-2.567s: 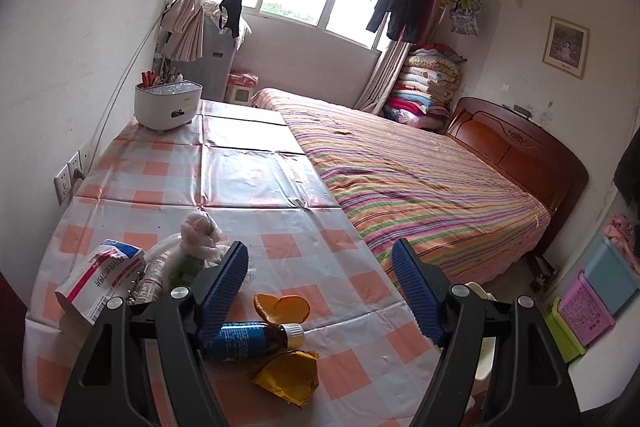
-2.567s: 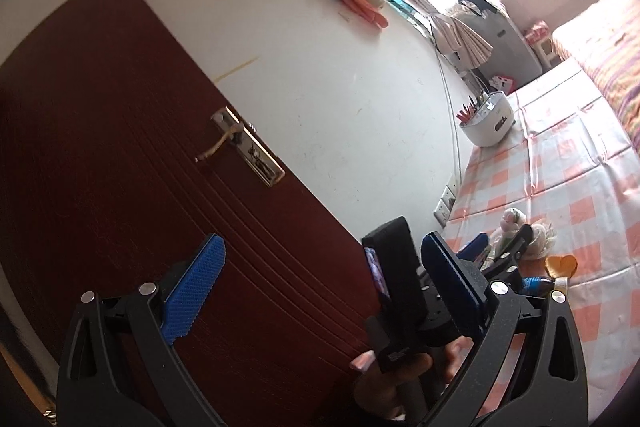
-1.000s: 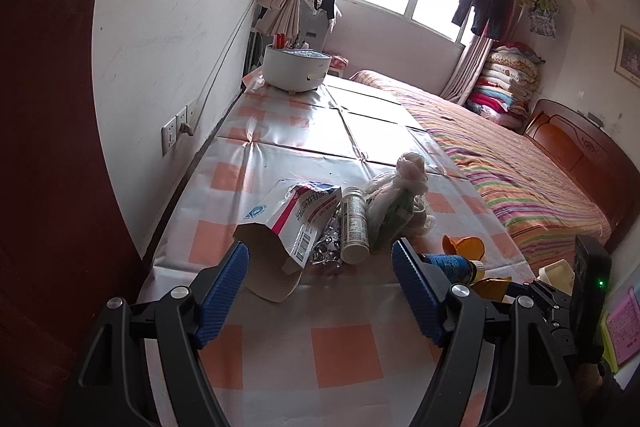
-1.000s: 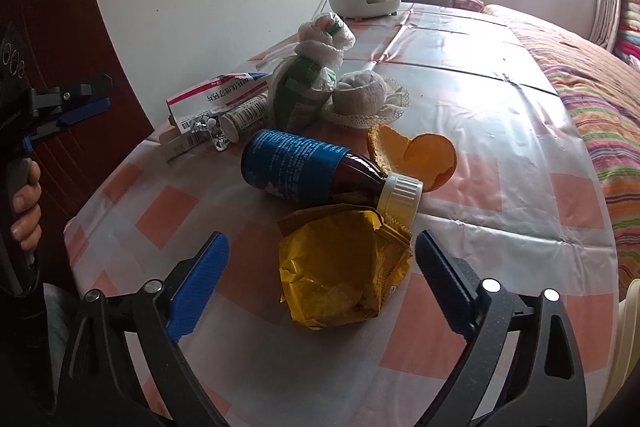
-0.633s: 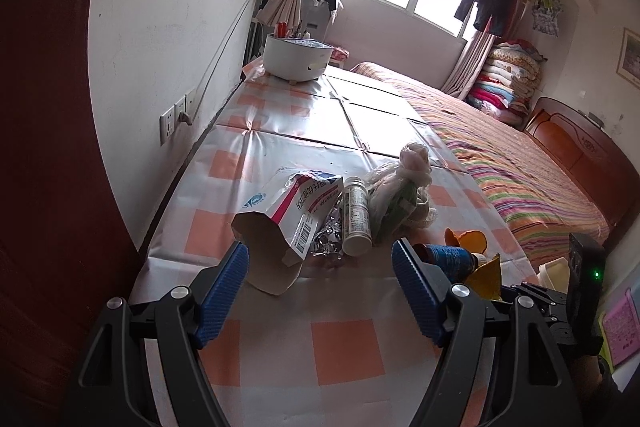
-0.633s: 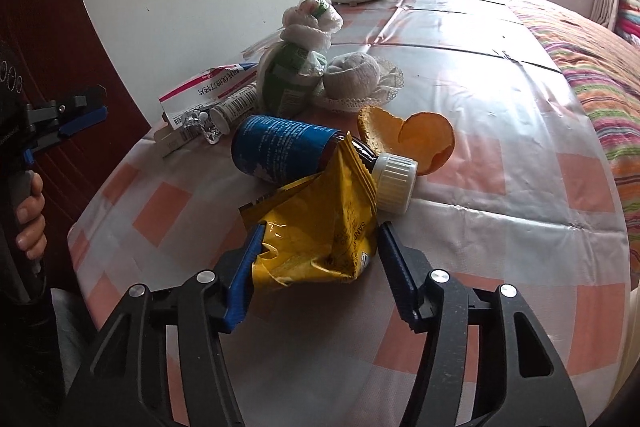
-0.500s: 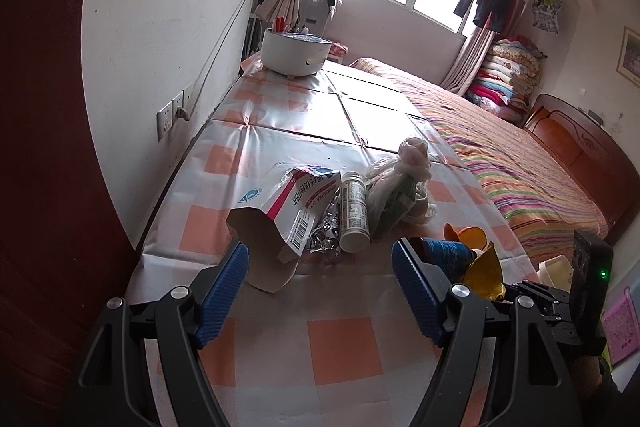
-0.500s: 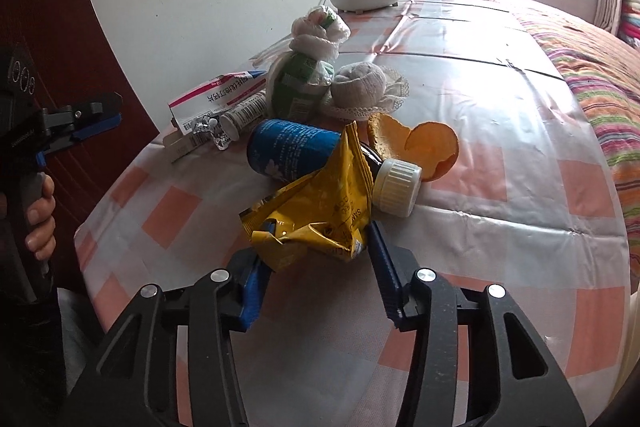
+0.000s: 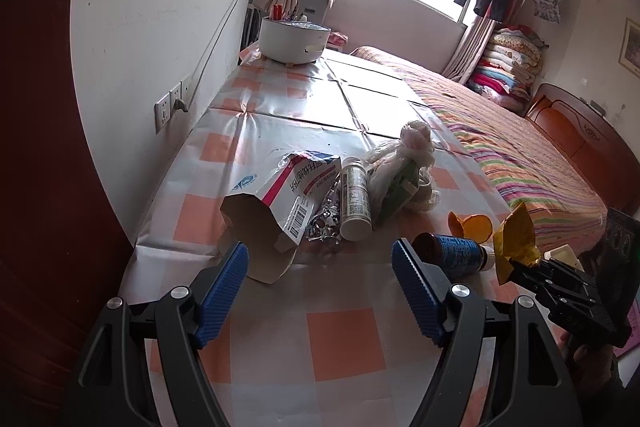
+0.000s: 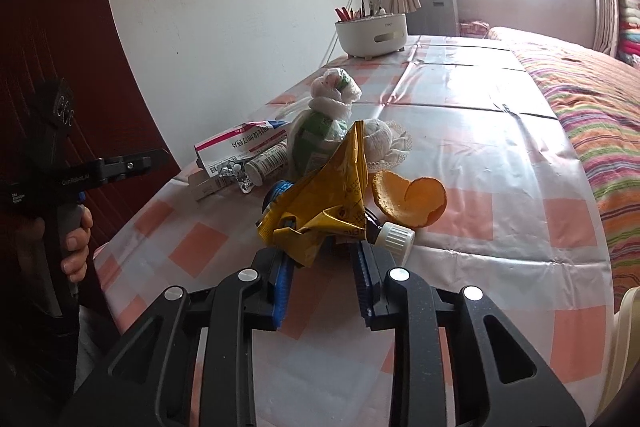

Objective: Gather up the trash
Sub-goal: 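Grasp the yellow crumpled wrapper with the right tool, then grasp the white medicine box with the left tool while the right tool holds the wrapper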

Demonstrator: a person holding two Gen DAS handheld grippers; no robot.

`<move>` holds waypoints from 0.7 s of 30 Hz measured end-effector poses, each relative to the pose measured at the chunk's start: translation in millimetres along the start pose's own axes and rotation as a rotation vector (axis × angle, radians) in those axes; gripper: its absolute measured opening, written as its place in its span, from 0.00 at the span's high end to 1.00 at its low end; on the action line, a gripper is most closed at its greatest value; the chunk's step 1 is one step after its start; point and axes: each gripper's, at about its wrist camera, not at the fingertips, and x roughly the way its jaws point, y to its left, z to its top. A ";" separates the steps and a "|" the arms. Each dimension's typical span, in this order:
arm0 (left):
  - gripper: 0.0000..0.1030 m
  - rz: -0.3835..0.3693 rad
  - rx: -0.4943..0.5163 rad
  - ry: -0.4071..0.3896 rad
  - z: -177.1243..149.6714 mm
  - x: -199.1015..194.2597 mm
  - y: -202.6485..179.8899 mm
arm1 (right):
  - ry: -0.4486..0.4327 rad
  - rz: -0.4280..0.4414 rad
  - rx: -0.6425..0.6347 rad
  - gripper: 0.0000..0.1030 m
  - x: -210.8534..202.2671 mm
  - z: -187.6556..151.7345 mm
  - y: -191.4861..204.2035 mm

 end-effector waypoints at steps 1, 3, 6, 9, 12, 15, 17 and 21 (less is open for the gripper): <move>0.30 -0.002 0.000 0.001 0.4 1.3 -0.1 | -0.009 0.003 -0.006 0.75 -1.8 0.4 1.9; 0.30 -0.017 -0.007 -0.001 1.6 2.4 -1.0 | -0.015 0.003 -0.018 0.75 -3.8 1.3 5.1; 0.30 -0.076 -0.056 -0.012 5.1 4.4 1.6 | -0.027 0.012 -0.025 0.75 -6.6 1.8 7.9; 0.30 -0.166 -0.137 -0.001 8.3 11.9 8.0 | -0.033 0.016 -0.021 0.75 -8.6 2.0 7.7; 0.30 -0.221 -0.235 0.013 10.4 23.3 17.4 | -0.044 0.016 -0.012 0.75 -12.3 2.5 4.8; 0.30 -0.244 -0.329 0.032 12.8 36.9 28.0 | -0.055 0.019 0.001 0.75 -16.6 3.2 1.6; 0.30 -0.255 -0.388 0.039 14.0 44.7 34.2 | -0.062 0.022 0.011 0.75 -19.7 4.6 -1.5; 0.30 -0.226 -0.449 0.042 18.1 59.6 40.4 | -0.075 0.030 0.027 0.75 -24.3 6.4 -6.4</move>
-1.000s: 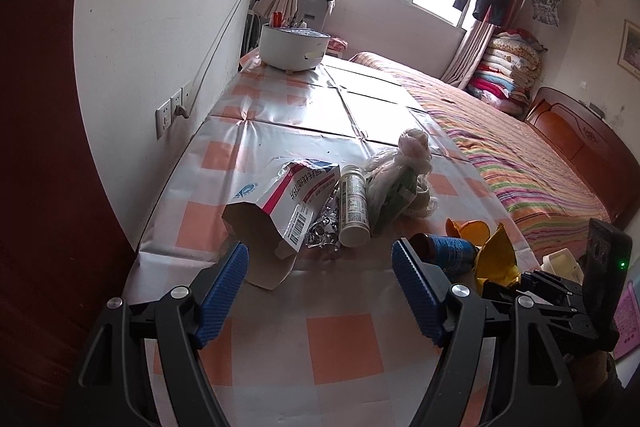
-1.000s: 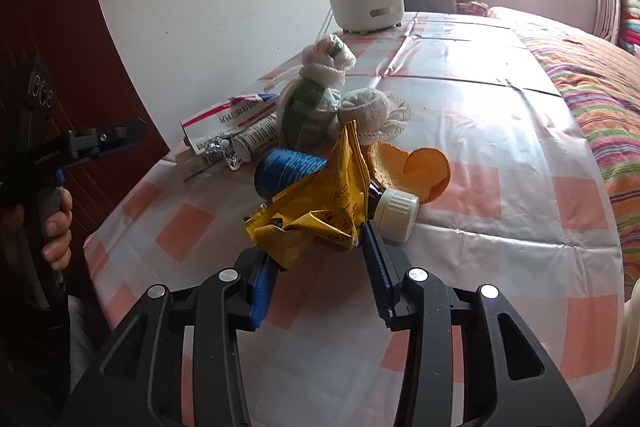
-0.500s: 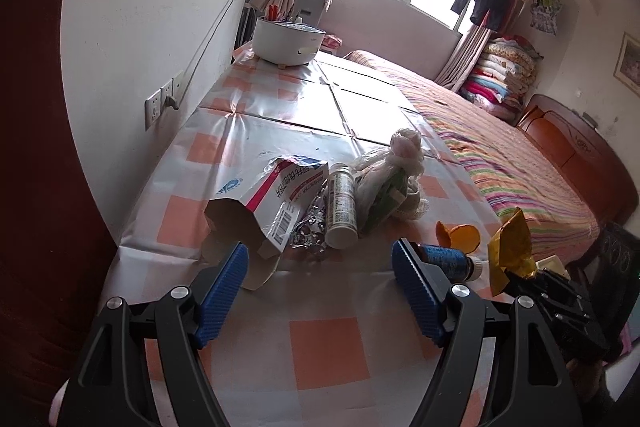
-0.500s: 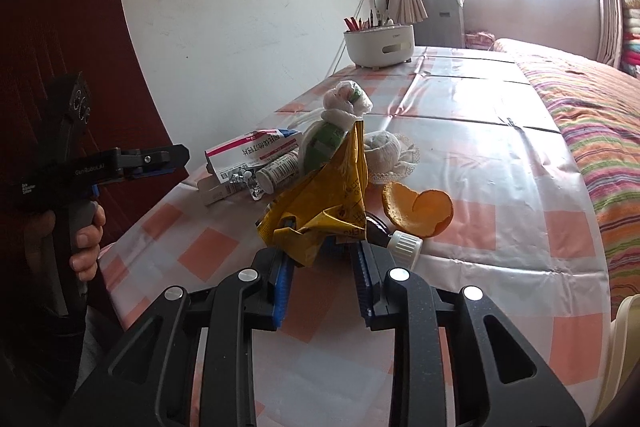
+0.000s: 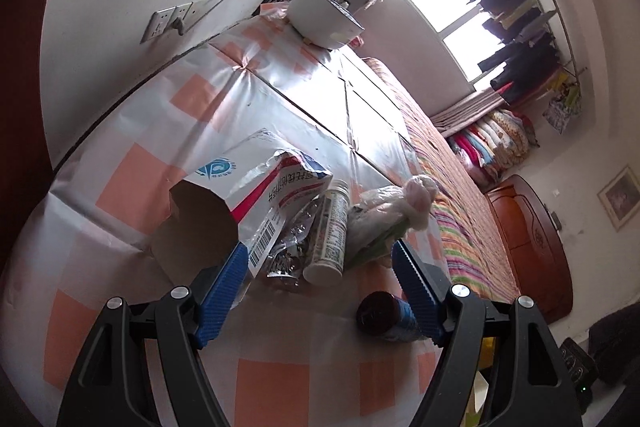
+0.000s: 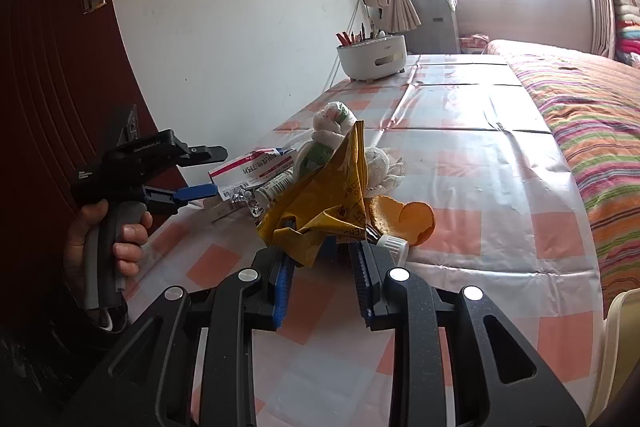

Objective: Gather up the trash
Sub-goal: 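Grasp the white medicine box with the left tool while the right tool holds the wrapper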

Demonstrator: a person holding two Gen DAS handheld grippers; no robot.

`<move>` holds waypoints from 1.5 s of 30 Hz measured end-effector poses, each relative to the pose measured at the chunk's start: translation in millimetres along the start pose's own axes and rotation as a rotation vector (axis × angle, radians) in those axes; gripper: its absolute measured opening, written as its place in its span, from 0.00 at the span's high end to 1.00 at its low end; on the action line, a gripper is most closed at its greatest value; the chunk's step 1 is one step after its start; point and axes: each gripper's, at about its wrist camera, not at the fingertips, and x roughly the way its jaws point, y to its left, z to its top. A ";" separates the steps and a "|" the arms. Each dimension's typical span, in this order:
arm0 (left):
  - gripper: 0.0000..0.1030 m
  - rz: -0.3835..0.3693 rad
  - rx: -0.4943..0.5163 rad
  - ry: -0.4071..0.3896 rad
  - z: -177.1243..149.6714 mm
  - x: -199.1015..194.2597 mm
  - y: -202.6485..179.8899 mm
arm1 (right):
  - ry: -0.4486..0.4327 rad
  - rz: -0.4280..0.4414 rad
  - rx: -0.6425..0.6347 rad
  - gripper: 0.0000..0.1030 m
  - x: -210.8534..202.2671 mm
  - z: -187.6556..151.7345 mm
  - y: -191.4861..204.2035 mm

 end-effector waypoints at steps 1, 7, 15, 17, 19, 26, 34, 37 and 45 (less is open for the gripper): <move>0.30 0.007 -0.004 -0.001 2.1 2.8 0.6 | -0.005 0.000 0.002 0.75 -1.7 0.6 -0.9; 0.30 -0.004 -0.067 -0.023 2.9 -2.0 5.8 | -0.022 0.003 0.019 0.75 -12.2 0.9 -7.9; 0.30 0.023 -0.157 -0.050 6.3 -2.3 23.0 | -0.044 0.014 0.042 0.75 -18.9 3.1 -12.8; 0.30 0.014 -0.169 -0.036 9.7 7.4 23.9 | -0.044 0.018 0.038 0.75 -18.6 3.8 -10.8; 0.30 0.014 -0.170 -0.035 13.7 14.5 23.1 | -0.048 0.018 0.038 0.75 -18.2 4.3 -10.5; 0.64 0.093 -0.133 -0.054 24.2 33.1 18.5 | -0.056 0.006 0.044 0.75 -23.4 3.0 -13.8; 0.96 0.142 -0.064 -0.122 15.5 26.5 5.7 | -0.085 -0.022 0.059 0.75 -36.7 3.1 -22.9; 0.96 0.148 -0.019 -0.186 12.2 12.0 -8.8 | -0.100 -0.035 0.063 0.75 -42.8 3.2 -27.5; 0.96 0.146 0.110 -0.301 -2.6 -17.1 -50.9 | -0.141 -0.076 0.063 0.75 -63.4 1.7 -37.1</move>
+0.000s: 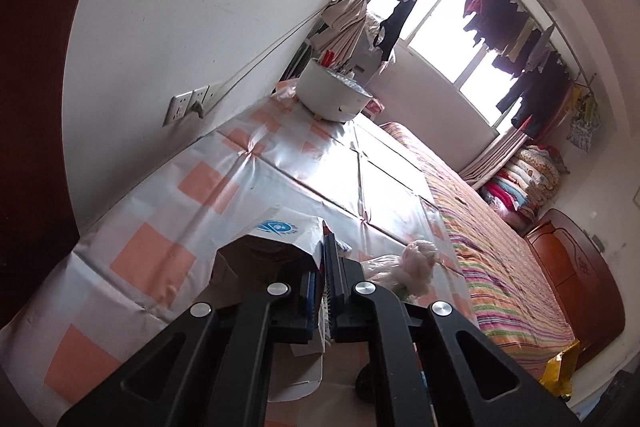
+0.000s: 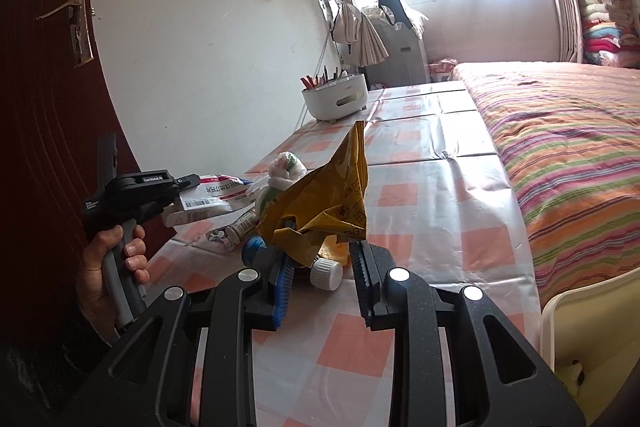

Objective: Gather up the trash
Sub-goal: 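Grasp the white medicine box with the left tool while the right tool holds the wrapper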

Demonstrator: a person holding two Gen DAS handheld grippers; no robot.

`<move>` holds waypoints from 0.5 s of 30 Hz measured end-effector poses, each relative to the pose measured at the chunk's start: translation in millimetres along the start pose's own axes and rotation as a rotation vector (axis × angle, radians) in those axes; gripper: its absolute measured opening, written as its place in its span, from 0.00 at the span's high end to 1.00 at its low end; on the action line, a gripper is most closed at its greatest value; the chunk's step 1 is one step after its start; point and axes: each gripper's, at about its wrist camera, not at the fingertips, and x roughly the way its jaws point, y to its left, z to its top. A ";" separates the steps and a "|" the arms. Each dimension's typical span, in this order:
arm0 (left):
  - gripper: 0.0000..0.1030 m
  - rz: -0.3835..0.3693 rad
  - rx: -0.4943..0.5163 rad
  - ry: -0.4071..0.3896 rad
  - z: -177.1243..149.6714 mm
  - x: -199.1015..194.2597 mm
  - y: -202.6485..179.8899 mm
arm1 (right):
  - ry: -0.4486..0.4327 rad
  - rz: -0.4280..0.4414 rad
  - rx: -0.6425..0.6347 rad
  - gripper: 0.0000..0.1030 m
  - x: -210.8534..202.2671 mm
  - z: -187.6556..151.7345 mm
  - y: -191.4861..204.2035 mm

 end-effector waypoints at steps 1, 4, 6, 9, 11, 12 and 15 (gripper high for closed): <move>0.96 -0.003 0.018 -0.012 0.6 -3.6 -4.8 | -0.005 -0.005 0.000 0.75 -2.3 0.1 -1.3; 0.96 -0.022 0.059 -0.045 -0.6 -15.6 -17.5 | -0.022 -0.026 0.002 0.75 -10.7 0.1 -5.3; 0.96 -0.046 0.079 -0.051 -2.4 -21.3 -25.9 | -0.032 -0.037 0.008 0.75 -16.0 0.3 -9.1; 0.96 -0.079 0.097 -0.058 -4.7 -28.3 -36.4 | -0.046 -0.053 0.016 0.75 -24.1 -0.1 -14.4; 0.96 -0.103 0.108 -0.058 -6.3 -32.4 -43.6 | -0.059 -0.067 0.021 0.75 -29.5 0.3 -18.3; 0.96 -0.115 0.115 -0.055 -8.0 -34.3 -47.8 | -0.063 -0.072 0.023 0.75 -31.2 0.3 -21.1; 0.96 -0.147 0.138 -0.050 -14.1 -39.5 -61.1 | -0.080 -0.093 0.033 0.75 -39.2 -0.7 -27.6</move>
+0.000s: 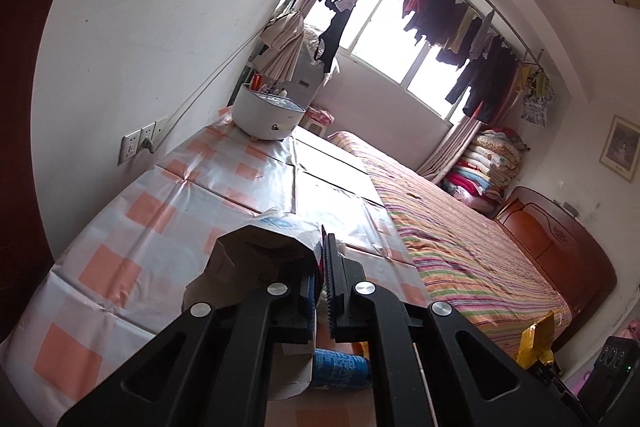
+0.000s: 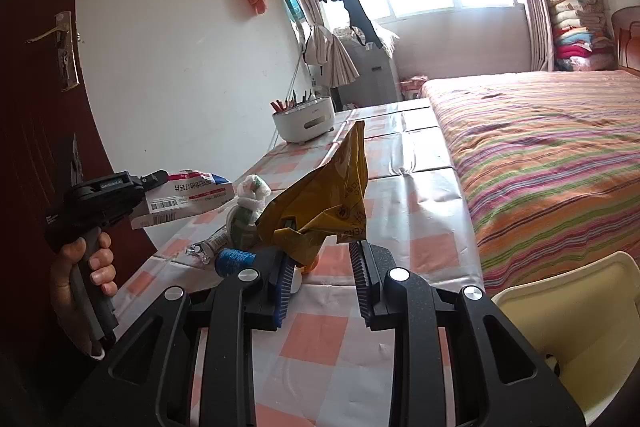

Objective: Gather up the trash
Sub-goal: 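Grasp the white medicine box with the left tool while the right tool holds the wrapper, then carry the wrapper and box to the cream bin and open both tools inside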

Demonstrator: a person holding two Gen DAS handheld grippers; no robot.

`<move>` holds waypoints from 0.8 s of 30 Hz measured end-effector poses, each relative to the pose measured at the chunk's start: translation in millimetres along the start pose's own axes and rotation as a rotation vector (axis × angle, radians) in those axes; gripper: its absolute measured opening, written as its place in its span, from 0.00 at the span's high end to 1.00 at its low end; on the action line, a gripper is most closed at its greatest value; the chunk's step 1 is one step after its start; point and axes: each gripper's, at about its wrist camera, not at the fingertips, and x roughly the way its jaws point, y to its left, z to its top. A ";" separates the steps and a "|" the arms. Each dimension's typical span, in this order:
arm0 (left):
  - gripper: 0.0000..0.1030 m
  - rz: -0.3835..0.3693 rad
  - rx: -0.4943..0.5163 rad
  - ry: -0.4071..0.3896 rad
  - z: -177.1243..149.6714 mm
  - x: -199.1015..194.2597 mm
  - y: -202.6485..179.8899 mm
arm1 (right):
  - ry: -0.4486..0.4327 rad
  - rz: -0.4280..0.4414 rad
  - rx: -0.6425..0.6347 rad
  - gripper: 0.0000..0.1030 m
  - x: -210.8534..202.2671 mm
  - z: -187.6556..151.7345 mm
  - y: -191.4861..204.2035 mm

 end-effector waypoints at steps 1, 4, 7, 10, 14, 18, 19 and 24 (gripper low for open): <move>0.96 -0.010 0.009 0.004 -1.5 -0.3 -4.2 | -0.004 -0.008 0.004 0.75 -2.5 -0.3 -2.1; 0.96 -0.053 0.024 0.020 -6.3 -1.7 -18.2 | -0.019 -0.031 0.017 0.75 -9.5 -2.2 -10.0; 0.96 -0.107 0.034 0.049 -13.0 -2.2 -34.0 | -0.033 -0.061 0.034 0.75 -17.9 -5.5 -19.0; 0.96 -0.146 0.060 0.066 -21.1 -4.2 -51.2 | -0.040 -0.081 0.051 0.75 -24.4 -8.7 -26.5; 0.96 -0.202 0.090 0.094 -32.1 -5.2 -74.9 | -0.046 -0.110 0.074 0.75 -32.3 -13.7 -38.5; 0.96 -0.259 0.109 0.125 -43.3 -3.7 -98.5 | -0.050 -0.144 0.099 0.75 -41.3 -18.0 -51.2; 0.96 -0.272 0.118 0.134 -45.9 -2.9 -104.2 | -0.049 -0.154 0.104 0.75 -42.9 -18.7 -54.0; 0.96 -0.329 0.153 0.178 -60.8 1.2 -132.3 | -0.050 -0.227 0.128 0.75 -54.9 -24.6 -74.1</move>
